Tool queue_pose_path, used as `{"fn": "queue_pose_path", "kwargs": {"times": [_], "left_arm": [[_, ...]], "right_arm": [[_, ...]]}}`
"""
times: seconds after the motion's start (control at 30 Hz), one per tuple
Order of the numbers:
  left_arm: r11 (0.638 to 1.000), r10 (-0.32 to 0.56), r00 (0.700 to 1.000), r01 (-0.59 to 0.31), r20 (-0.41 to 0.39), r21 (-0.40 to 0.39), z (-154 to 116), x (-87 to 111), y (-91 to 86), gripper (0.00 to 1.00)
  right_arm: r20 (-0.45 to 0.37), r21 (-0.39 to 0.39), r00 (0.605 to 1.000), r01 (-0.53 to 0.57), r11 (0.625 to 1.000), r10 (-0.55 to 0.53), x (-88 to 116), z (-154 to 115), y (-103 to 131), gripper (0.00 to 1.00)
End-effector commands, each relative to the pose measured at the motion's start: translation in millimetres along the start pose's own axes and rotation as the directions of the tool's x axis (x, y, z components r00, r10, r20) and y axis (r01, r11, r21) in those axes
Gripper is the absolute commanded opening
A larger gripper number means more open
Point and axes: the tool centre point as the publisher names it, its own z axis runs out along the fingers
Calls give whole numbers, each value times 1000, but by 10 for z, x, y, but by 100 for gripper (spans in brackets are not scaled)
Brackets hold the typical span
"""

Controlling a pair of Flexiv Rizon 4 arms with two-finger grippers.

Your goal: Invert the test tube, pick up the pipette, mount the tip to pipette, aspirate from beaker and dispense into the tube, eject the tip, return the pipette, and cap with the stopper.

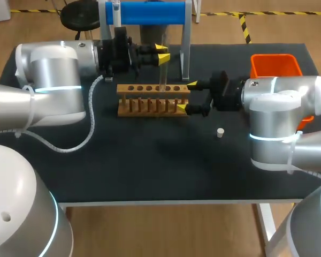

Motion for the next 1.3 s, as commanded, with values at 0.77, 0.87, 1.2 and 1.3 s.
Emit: {"fn": "queue_pose_path", "kwargs": {"times": [0.77,0.87,1.2,1.3], "left_arm": [[1000,14,1000,-14,1,10,-45,-333,224,0],[1000,13,1000,-13,1,13,-46,-351,242,0],[1000,15,1000,-15,0,25,-30,-373,303,0],[1000,14,1000,-14,-1,27,-30,-383,315,0]], "right_arm": [[1,0,1000,0,1000,0,5,-6,-1,100],[1,0,1000,0,1000,0,5,-6,-1,100],[1,0,1000,0,1000,0,5,-6,-1,100],[1,0,1000,0,1000,0,5,-6,-1,100]]}}
